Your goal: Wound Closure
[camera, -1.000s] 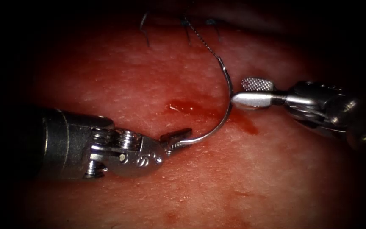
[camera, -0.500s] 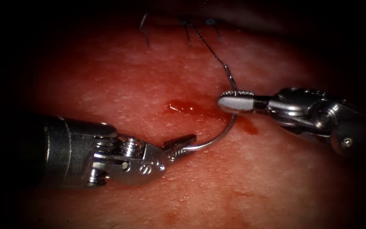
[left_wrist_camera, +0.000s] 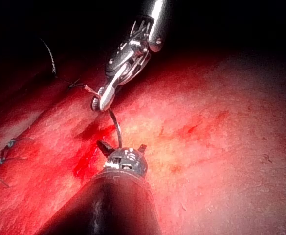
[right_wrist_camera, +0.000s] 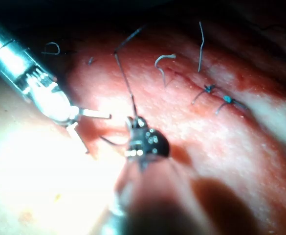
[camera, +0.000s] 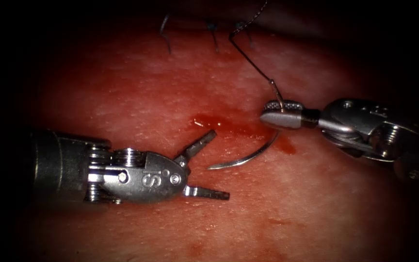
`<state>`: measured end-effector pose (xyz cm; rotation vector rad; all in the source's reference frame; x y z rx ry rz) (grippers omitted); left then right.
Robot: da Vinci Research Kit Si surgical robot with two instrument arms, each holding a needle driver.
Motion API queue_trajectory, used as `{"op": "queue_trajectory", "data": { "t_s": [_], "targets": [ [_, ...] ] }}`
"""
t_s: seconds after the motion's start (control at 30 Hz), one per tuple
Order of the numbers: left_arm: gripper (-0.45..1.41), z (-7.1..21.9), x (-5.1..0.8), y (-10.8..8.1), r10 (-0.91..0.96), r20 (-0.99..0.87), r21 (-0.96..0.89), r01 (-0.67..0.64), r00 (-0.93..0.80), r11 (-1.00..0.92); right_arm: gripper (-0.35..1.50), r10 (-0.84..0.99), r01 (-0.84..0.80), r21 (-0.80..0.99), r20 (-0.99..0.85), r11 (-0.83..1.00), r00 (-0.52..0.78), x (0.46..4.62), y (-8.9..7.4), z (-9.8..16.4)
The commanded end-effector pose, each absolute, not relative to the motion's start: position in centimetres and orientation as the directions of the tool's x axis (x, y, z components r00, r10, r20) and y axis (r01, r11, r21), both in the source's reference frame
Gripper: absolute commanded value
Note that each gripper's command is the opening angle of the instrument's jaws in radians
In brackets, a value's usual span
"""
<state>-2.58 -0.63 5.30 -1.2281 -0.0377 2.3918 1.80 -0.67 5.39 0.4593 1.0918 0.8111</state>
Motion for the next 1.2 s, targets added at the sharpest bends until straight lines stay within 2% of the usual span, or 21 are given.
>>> {"op": "queue_trajectory", "data": {
  "t_s": [0.03,0.37,0.73,0.93,1.2],
  "targets": [
    [0.81,5.27,-2.59,-0.58,0.450,-0.764,-0.299,-0.365,-0.462,-0.882,-0.35,0.738,-0.311,0.670,-0.630,0.674,0.241,1.85,-0.66,5.44],
    [0.74,5.25,-2.45,-0.28,0.669,-0.663,-0.596,-0.304,-0.336,-0.743,-0.35,0.600,-0.126,0.590,-0.753,0.797,0.271,1.91,-0.67,5.41],
    [0.73,5.56,-2.60,-0.03,0.725,-0.573,-0.737,-0.146,-0.381,-0.659,-0.35,0.512,0.000,0.527,-0.825,0.850,0.238,1.95,-0.64,5.27],
    [0.73,5.65,-2.73,-0.02,0.747,-0.512,-0.821,-0.016,-0.424,-0.571,-0.35,0.384,0.097,0.411,-0.898,0.907,0.214,2.01,-0.67,5.23],
    [0.73,5.68,-2.85,0.00,0.737,-0.500,-0.849,0.089,-0.455,-0.521,-0.35,0.291,0.174,0.321,-0.940,0.931,0.177,2.09,-0.70,5.20]
  ]
}}
